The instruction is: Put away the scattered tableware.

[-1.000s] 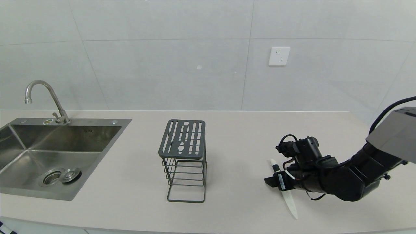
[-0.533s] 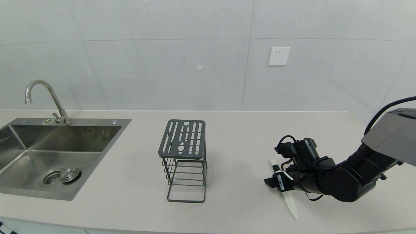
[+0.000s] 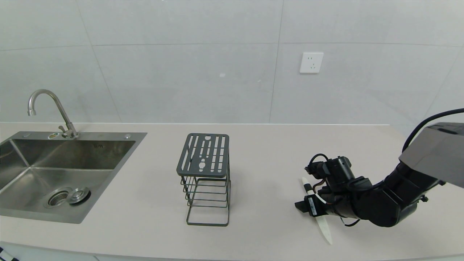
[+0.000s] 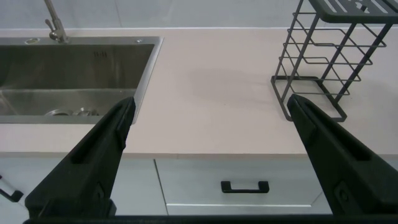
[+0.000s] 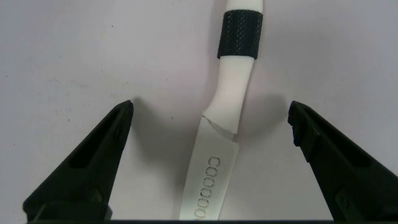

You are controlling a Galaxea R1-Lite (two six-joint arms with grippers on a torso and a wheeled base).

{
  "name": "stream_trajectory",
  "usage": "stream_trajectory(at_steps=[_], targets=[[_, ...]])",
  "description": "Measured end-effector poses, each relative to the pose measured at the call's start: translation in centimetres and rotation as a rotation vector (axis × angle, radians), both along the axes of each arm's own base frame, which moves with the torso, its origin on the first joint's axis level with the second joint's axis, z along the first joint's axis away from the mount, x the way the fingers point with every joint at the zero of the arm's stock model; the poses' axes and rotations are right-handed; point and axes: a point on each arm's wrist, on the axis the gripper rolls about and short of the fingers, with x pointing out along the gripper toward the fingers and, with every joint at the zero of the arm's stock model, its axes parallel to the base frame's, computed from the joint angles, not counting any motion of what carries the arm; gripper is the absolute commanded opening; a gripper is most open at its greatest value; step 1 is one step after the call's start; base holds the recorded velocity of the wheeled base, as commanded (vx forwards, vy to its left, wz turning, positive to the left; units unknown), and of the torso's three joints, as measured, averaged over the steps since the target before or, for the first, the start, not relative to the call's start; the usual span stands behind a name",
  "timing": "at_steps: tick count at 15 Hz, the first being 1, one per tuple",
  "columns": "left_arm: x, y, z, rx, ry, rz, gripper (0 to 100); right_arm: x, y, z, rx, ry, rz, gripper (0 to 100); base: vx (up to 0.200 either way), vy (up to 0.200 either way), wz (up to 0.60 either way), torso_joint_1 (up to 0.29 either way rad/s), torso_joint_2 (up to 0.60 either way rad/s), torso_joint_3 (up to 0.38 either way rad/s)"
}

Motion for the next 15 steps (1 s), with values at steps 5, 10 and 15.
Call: stream_trajectory(at_steps=[5,10,15], targets=[[0.0,0.0,0.0,0.0,0.0,0.0,100,-0.3,0.0,-0.8,-0.01,0.023,0.004,0,0.0,0.0,0.0,0.0,0.0,0.0],[0.0,0.0,0.0,0.0,0.0,0.0,100,0.6,0.4,0.2,0.006,-0.008,0.011,0,0.0,0.0,0.0,0.0,0.0,0.0],[0.0,0.0,0.0,0.0,0.0,-0.001,100,1.5,0.8,4.2,0.081,-0.147,0.062,0,0.0,0.0,0.0,0.0,0.0,0.0]])
